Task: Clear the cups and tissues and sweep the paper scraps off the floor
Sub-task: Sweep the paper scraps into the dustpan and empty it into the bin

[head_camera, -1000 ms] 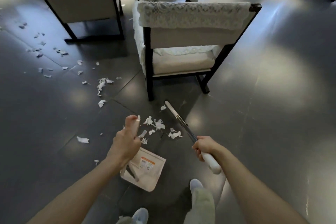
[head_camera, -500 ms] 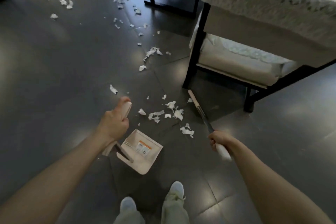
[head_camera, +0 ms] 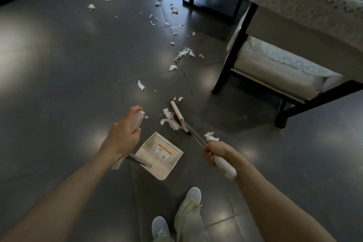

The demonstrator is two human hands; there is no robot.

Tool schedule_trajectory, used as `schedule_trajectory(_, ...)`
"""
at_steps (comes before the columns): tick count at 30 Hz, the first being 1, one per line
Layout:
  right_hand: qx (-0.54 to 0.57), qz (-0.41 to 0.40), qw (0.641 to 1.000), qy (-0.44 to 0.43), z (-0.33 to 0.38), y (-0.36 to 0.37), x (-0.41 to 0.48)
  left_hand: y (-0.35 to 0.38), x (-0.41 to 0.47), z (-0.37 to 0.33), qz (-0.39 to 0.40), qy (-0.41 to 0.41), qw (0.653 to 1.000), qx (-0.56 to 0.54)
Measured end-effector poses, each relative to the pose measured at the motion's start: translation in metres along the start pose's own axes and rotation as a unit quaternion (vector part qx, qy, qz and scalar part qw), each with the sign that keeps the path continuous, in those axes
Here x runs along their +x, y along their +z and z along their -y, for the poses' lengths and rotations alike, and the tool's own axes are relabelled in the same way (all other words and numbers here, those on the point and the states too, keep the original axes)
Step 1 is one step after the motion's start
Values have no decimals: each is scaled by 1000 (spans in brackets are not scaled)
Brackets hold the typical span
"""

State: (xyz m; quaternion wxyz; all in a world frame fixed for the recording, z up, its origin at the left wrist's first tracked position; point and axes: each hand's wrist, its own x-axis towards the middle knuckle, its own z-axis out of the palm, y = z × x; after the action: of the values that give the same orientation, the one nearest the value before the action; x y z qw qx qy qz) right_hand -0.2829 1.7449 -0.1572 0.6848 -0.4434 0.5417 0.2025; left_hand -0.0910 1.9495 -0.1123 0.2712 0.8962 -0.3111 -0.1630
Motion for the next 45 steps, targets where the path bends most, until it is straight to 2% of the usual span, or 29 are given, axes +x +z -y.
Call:
schedule_trajectory(4, 73, 2, 997, 12, -11, -2, -30, -20, -23, 17, 19, -9, 999, -35)
schedule_trajectory(8, 46, -64, 997, -1, -23, -10, -53, -35, -44, 33, -10, -15, 1000, -25)
schedule_trajectory(12, 62, -122, 990, 21, -40, -27, -64, -50, -60, 51, -32, -34, 999, -19)
schedule_trajectory(16, 100, -142, 985, 20, -54, -26, -51, -57, -62, 62, -42, -36, 998, -28)
schedule_trajectory(21, 125, -99, 987, 23, -39, 15, -25, -54, -63, 75, -49, -28, 998, -16)
schedule_trajectory(27, 134, -25, 991, 18, 16, 91, -10, -59, -59, 84, -82, -29, 996, 1)
schedule_trajectory(33, 180, 40, 982, 30, 60, 115, -2, -65, -51, 88, -71, -52, 996, 21)
schedule_trajectory(36, 128, 47, 990, 34, 68, 115, -8, -65, -48, 93, -51, -67, 996, 7)
schedule_trajectory(39, 0, -11, 1000, -12, 74, 118, -14, -69, -40, 97, -58, -71, 996, 13)
schedule_trajectory(45, -204, -112, 970, -64, 96, 97, 16, -71, -32, 101, -94, -119, 988, -3)
